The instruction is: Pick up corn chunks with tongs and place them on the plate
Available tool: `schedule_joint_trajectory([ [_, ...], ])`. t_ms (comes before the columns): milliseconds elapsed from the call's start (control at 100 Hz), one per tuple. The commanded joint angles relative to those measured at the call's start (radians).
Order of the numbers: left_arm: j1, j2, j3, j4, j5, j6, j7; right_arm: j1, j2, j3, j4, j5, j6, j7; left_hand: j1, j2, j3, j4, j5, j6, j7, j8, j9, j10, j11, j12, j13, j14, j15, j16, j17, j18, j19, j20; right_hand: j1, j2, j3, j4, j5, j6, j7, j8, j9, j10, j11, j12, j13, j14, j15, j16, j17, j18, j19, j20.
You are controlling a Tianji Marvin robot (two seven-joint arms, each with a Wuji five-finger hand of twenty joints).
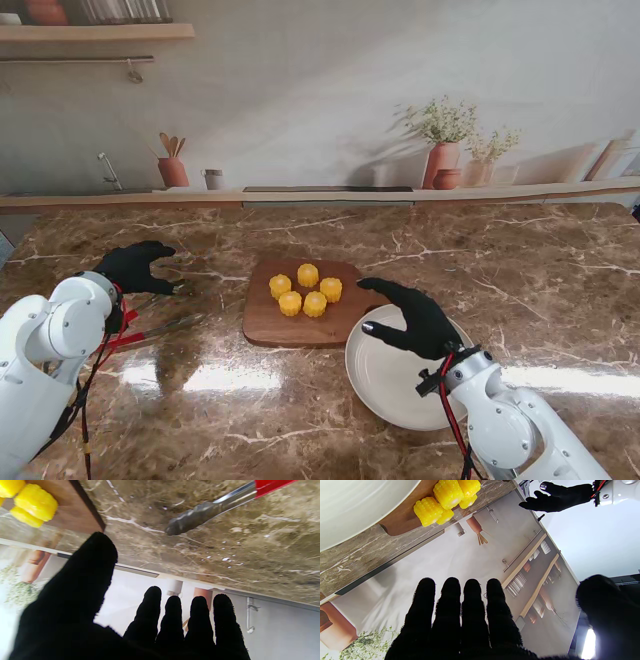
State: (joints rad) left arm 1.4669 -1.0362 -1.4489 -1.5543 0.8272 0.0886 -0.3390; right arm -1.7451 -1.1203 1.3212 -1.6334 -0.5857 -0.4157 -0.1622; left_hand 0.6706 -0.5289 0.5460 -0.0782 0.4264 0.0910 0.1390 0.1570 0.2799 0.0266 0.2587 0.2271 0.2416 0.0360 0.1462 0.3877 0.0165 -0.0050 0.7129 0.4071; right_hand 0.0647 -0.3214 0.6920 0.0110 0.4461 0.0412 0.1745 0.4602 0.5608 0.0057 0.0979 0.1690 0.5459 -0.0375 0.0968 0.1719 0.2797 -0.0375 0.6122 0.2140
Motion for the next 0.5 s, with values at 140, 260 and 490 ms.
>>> schedule_joint_trajectory([
  [140, -0.088, 0.020, 0.051, 0.121, 0.011, 0.037, -0.072, -0.010, 0.001, -0.001, -0.002, 0.010, 0.011, 0.021, -0.067, -0.041, 0.052, -0.033, -0.032, 0.020, 0.092, 0.034, 0.025, 0.010, 0.043, 0.033, 0.038, 0.031, 0.056, 0.030, 0.027, 0.012, 0.085, 0.026, 0.024, 0.009, -0.025, -0.020, -0.013, -0.025, -0.011, -0.011, 0.011, -0.026, 0.001, 0.008, -0.018, -0.029, -0.005, 0.002, 0.009, 0.002, 0.004, 0.026],
  [260, -0.137, 0.025, 0.092, 0.188, 0.008, 0.046, -0.094, -0.012, 0.002, 0.002, -0.004, 0.009, 0.016, 0.027, -0.079, -0.051, 0.053, -0.038, -0.041, 0.012, 0.140, 0.073, 0.034, -0.002, 0.059, 0.062, 0.055, 0.039, 0.076, 0.055, 0.027, 0.010, 0.081, 0.037, 0.024, 0.011, -0.027, -0.020, -0.012, -0.025, -0.011, -0.010, 0.014, -0.029, 0.002, 0.011, -0.017, -0.028, -0.004, 0.004, 0.009, 0.002, 0.005, 0.029],
  [490, -0.212, 0.029, 0.169, 0.295, 0.013, 0.023, -0.080, -0.022, 0.004, 0.016, -0.009, 0.016, 0.030, 0.041, -0.090, -0.063, 0.080, -0.047, -0.040, -0.010, 0.221, 0.136, 0.063, -0.011, 0.087, 0.133, 0.118, 0.063, 0.152, 0.164, 0.057, 0.029, 0.117, 0.103, 0.027, 0.010, -0.028, -0.019, -0.007, -0.027, -0.009, -0.009, 0.022, -0.026, 0.004, 0.018, -0.014, -0.024, -0.004, 0.007, 0.010, 0.003, 0.005, 0.034],
])
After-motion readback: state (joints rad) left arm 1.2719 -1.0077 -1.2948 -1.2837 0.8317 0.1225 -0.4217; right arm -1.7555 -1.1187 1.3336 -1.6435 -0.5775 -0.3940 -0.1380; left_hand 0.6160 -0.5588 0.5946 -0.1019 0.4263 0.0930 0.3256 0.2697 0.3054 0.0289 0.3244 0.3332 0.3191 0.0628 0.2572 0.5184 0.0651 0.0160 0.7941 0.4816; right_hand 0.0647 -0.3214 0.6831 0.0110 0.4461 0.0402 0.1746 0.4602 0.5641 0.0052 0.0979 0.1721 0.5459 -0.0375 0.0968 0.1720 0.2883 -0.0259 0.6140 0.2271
